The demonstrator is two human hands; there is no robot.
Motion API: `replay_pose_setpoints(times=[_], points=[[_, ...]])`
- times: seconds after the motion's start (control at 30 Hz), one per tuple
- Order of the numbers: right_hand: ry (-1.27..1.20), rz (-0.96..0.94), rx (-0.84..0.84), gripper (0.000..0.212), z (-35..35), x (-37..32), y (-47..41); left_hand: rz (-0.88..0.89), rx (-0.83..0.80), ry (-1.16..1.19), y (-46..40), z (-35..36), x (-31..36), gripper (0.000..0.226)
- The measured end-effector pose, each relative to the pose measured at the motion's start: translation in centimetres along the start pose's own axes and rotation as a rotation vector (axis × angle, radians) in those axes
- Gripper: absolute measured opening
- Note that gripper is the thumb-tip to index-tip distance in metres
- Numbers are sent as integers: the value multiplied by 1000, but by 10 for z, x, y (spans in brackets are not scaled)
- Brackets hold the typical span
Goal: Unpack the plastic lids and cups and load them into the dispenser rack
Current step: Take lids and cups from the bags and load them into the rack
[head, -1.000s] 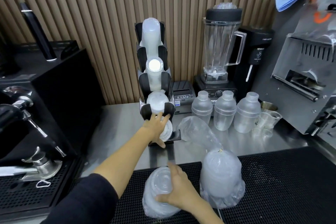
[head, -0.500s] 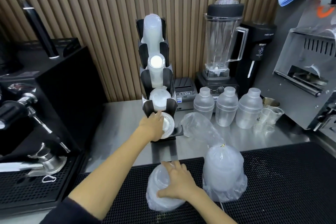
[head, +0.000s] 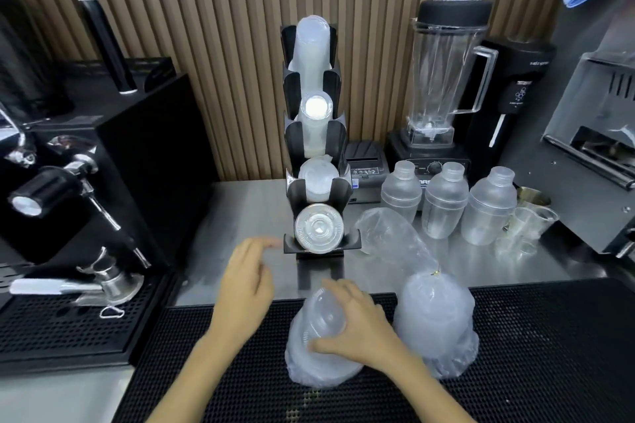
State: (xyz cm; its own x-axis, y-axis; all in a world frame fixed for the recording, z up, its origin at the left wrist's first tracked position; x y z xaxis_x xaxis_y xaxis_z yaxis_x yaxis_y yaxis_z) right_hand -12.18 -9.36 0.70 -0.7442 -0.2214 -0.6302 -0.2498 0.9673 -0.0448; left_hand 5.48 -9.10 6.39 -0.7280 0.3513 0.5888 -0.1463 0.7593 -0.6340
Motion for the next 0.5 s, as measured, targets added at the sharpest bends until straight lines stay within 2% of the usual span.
replay_pose_setpoints(times=[0.07,0.13,0.23,0.3,0.37,0.5], points=[[-105,-65,74,97,-31,-13,6,-82,-85,40,35,1,-19,34],[-173,-160,177,93,-68,-32,9,-62,-306,1,65,17,-31,44],[-46,-321,333,91,-108,-67,-3,-3,-547,-10,86,41,-31,81],[94,-407,407,91,-115,-85,-24,49,-597,15,86,51,-28,95],[273,-469,391,90,-103,-90,-54,67,-675,-58,86,61,-32,110],[530,-388,151,96,-62,-71,-107,55,-780,-223,85,70,-43,119]])
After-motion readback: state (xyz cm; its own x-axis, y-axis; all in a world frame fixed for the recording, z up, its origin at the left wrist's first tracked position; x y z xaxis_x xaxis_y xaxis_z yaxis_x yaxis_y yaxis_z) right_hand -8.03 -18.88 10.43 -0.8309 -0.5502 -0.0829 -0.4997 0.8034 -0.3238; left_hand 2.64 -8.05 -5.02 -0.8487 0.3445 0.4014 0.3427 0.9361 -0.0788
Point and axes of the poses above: each hand's wrist, its own y-axis away from the middle knuckle, its own z-axis out of the palm, x = y × z, the point moved 5 cm from there along -y, towards the middle knuckle, and after that the axes turned 11 degrees about x, right-handed, at the moved point
